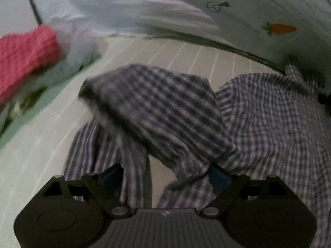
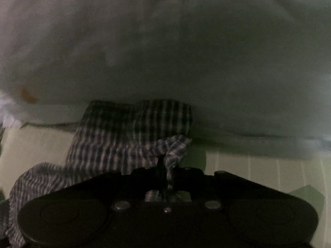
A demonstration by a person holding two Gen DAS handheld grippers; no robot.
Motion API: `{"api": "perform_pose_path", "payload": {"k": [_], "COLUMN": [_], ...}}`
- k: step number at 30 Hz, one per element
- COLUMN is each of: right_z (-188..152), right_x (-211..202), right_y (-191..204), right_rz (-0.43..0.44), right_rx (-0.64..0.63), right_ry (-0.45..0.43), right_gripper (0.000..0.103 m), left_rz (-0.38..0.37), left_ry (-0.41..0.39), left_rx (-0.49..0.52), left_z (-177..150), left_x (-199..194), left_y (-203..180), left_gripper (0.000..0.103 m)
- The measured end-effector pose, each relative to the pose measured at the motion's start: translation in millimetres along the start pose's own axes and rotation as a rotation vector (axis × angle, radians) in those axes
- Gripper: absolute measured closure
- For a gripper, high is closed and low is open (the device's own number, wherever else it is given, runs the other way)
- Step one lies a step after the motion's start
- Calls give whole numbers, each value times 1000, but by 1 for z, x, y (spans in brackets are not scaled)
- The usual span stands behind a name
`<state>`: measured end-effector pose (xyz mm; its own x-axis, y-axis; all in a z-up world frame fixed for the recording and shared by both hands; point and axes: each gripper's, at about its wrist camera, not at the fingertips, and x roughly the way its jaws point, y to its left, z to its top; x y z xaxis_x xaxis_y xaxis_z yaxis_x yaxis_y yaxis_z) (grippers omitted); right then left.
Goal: Fold clothes
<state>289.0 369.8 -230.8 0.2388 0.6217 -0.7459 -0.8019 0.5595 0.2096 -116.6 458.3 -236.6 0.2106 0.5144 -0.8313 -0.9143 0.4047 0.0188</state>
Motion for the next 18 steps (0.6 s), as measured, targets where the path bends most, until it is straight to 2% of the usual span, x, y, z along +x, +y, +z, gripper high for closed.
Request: {"api": "perform_pose_path", "payload": {"k": [3,5,7,9,10,11,12,13,16,18], "right_z": [10,10,6,-3,-10,-19,-31,-44,-93,-126], "right_x": [10,7,-2,-25,-41,-58,-76,-93,-135,-161], "right_y": [-4,-2,4,11,14,16,20,23,38,39], "right_rz": [17,-19,-86,-137,-122,-109,-101,-94,-94,-113], "right_rx": [44,36,2,-43,-47,-48,-35,-24,-6,13], "right_ry": [-5,-7,-13,-46,-63,-81,-97,-110,-84,-53], "right_gripper": [95,84,41,36,29,21,5,0,0,0], "left_rz": [3,-4,-25,-43,-46,-44,-37,-23,38,41], "left_ry": [-13,-5,-2,-27,-42,-55,-65,-74,-61,-28], "left_rx": [-20,-40,-66,-81,-90,-103,-120,-135,-149,-178], "left_z": [11,15,16,12,9,6,2,-2,-18,-27], "left_x": [10,11,3,-16,-26,-36,-46,-55,-68,-68], "left_y": [1,2,8,19,26,34,44,55,84,100], "left_gripper": [6,7,7,7,7,7,7,7,7,7]}}
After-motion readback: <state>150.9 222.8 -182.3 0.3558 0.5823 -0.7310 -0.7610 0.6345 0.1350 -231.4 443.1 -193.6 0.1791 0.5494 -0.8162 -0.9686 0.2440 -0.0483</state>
